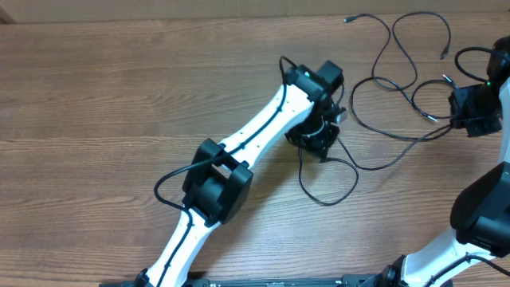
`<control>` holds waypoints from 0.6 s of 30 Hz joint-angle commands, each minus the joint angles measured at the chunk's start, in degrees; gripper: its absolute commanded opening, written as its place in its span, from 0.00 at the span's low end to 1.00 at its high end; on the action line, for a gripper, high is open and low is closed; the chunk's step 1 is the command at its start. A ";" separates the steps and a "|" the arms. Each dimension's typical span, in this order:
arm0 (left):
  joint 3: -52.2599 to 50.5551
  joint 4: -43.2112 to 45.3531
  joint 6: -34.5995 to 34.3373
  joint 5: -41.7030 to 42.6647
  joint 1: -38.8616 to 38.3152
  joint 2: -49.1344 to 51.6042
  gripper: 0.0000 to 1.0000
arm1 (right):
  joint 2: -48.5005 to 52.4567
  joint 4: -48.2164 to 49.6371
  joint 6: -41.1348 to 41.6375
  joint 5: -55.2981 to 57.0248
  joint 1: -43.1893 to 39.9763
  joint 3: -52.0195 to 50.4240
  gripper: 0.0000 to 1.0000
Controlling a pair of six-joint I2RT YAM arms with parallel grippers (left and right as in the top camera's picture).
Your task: Untangle cables
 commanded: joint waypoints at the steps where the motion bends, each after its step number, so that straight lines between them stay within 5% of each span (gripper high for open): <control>1: 2.64 -1.09 3.56 0.42 0.55 -0.42 0.19 | -2.29 0.33 -1.49 5.86 -1.01 3.02 0.04; 10: 5.09 -1.44 2.03 0.46 2.08 -0.57 0.27 | -2.29 -1.81 -19.21 -0.13 0.20 9.86 0.04; 18: 5.27 -1.68 -4.04 0.44 6.10 -0.57 0.33 | -2.29 -7.26 -18.82 -3.26 1.99 10.05 0.04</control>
